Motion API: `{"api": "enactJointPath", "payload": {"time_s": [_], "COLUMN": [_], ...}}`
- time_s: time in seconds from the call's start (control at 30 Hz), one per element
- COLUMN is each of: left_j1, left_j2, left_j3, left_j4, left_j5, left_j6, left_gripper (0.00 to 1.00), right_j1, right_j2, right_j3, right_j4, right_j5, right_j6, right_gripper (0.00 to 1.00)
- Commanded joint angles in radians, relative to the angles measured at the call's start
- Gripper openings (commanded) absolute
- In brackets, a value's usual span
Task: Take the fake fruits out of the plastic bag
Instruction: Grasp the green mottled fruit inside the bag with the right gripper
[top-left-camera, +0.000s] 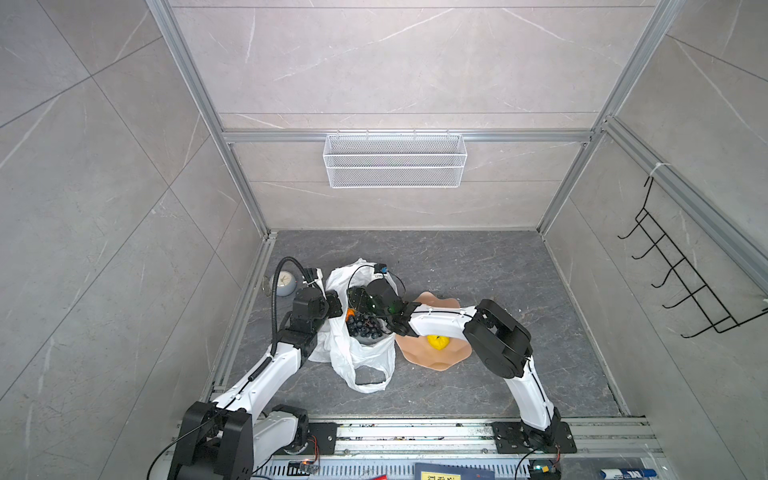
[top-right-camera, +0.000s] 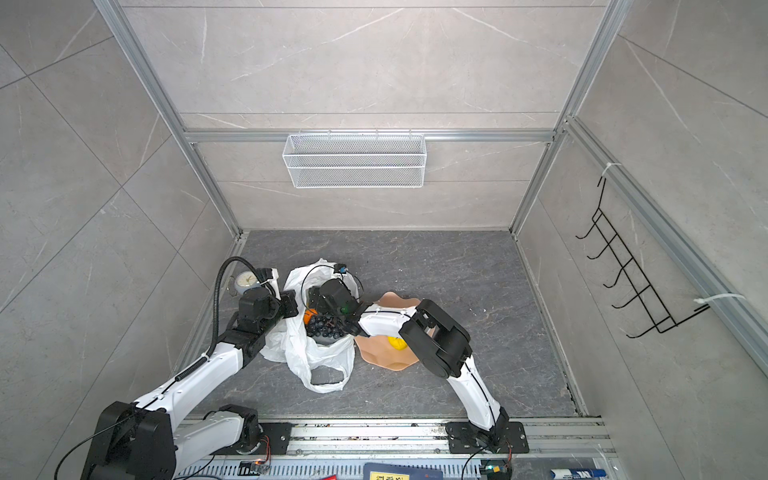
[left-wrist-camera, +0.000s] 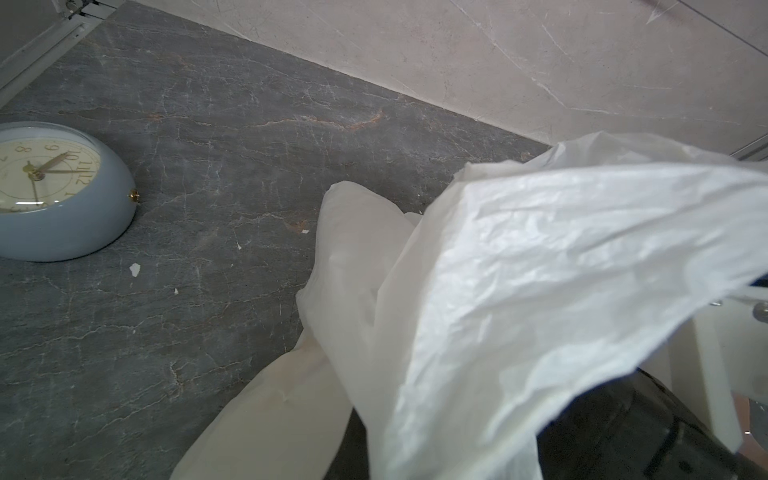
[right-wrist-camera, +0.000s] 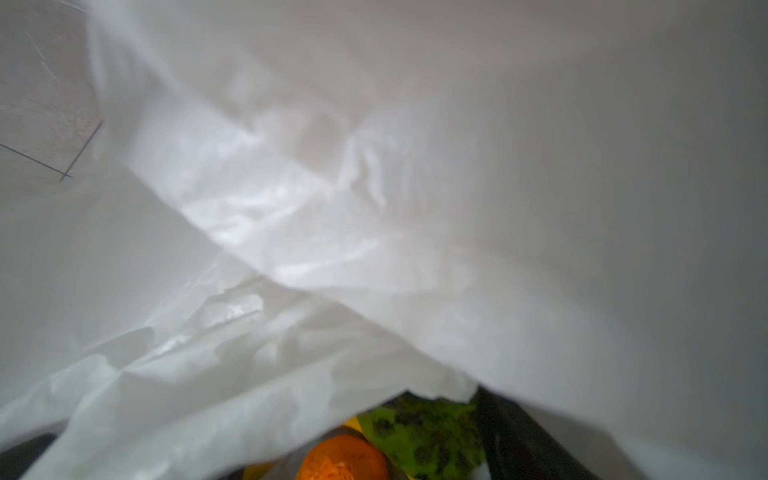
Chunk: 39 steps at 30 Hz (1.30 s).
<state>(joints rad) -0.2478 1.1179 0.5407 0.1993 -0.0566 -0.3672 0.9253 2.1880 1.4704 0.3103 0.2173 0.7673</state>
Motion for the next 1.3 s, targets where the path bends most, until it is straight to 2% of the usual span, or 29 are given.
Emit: {"api": "enactJointPath", "payload": {"time_s": [0.0,0.23,0.37,0.57,0.93,1.0,1.13,1.27], "left_j1": [0.006,0.011,0.013,0.015,0.018,0.018,0.019,0.02], "left_j2": [-0.013,-0.003,-0.007,-0.011,-0.029,-0.031,-0.027,-0.015], "left_j3": [0.013,0.016,0.012,0.008,-0.001,-0.002,-0.002,0.008], "left_j4": [0.012,0.009,0.008,0.009,0.014,0.011,0.006,-0.011], "left_j5": [-0.029,-0.031,-0.032,-0.035,-0.034,-0.039,-0.05,-0.075], "left_j6": [0.024,0.025,0.023,0.021,0.019,0.022,0.023,0.02], "left_gripper": [0.0,0.0,0.0,0.0,0.0,0.0,0.0,0.0], "right_j1": [0.001,0.006,0.005,0.007,-0.006,-0.006,-0.006,-0.005], "right_j2": [0.037,0.094,0.133,0.17,0.312,0.31,0.275,0.202], "right_j3": [0.066,0.164,0.239,0.298,0.55,0.555,0.529,0.445], "right_j4": [-0.119,-0.204,-0.32,-0.356,-0.546,-0.542,-0.511,-0.452], "right_j5": [0.036,-0.013,0.022,0.019,0.027,0.028,0.023,0.013], "right_j6": [-0.009,-0.023,-0.022,-0.049,-0.04,-0.037,-0.051,-0.064], "right_gripper": [0.85,0.84,0.84,0.85,0.88,0.86,0.76,0.74]}}
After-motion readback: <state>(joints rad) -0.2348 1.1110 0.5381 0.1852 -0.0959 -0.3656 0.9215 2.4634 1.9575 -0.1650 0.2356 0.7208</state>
